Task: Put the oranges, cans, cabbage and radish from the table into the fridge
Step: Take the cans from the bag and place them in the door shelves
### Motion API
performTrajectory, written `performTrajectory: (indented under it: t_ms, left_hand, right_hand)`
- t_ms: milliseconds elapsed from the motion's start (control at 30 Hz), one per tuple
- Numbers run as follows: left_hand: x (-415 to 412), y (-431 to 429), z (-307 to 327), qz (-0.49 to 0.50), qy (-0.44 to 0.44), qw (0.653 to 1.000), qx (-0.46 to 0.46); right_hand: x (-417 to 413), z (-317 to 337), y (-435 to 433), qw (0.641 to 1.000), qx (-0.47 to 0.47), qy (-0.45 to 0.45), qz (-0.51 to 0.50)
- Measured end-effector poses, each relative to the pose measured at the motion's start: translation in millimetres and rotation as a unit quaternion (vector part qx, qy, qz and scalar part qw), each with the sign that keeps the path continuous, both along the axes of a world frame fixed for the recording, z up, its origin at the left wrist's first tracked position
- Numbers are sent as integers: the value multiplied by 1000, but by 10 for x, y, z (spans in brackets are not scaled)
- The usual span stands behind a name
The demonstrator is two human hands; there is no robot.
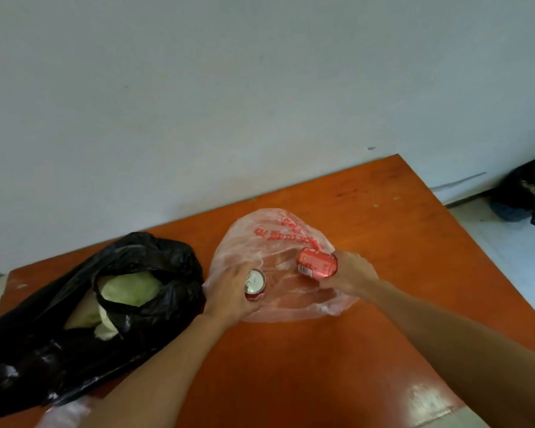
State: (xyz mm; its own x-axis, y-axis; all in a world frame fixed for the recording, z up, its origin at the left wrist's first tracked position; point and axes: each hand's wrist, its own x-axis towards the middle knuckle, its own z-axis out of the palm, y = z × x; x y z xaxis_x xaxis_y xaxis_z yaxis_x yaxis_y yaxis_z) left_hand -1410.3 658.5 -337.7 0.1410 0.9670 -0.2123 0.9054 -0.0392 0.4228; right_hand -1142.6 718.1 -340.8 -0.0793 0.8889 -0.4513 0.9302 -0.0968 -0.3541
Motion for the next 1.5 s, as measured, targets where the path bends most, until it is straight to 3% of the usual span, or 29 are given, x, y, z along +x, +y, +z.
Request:
performTrajectory:
  t_ms: [67, 167, 233, 400, 600, 867, 1167, 1400, 1500]
  left_hand:
    - [-41, -68, 65, 3, 88, 996, -7]
    - [-52, -129, 199, -48, 271, 961, 22]
    - [-34, -143, 229, -90, 311, 945, 45]
    - [16, -187, 237, -122, 247, 961, 17]
    - [141, -193, 722, -151, 277, 938, 140]
    - [975, 23, 1597, -195, 93, 965, 149]
    - [2927, -531, 2117, -354, 9, 904, 241]
    - [4835, -1836, 2311, -468, -87, 850, 227]
    - [5712, -2579, 2287, -530, -104, 811, 226]
  right_hand:
    - [-3, -17, -99, 1000, 6, -20, 2]
    - [-44, -48, -232, 998, 18, -51, 14]
    - [-84, -43, -301, 998, 28, -55, 15]
    - [-139, 144, -453, 996, 85, -25, 19]
    - [86, 606, -683, 991, 132, -7, -12]
    - [878, 1428, -1173, 969, 218, 2, -115]
    - [2426, 2093, -2717, 922, 271, -61, -268]
    - [3805, 2379, -4658, 870, 286, -128, -382]
    - [4364, 2472, -5615, 841, 285, -163, -430]
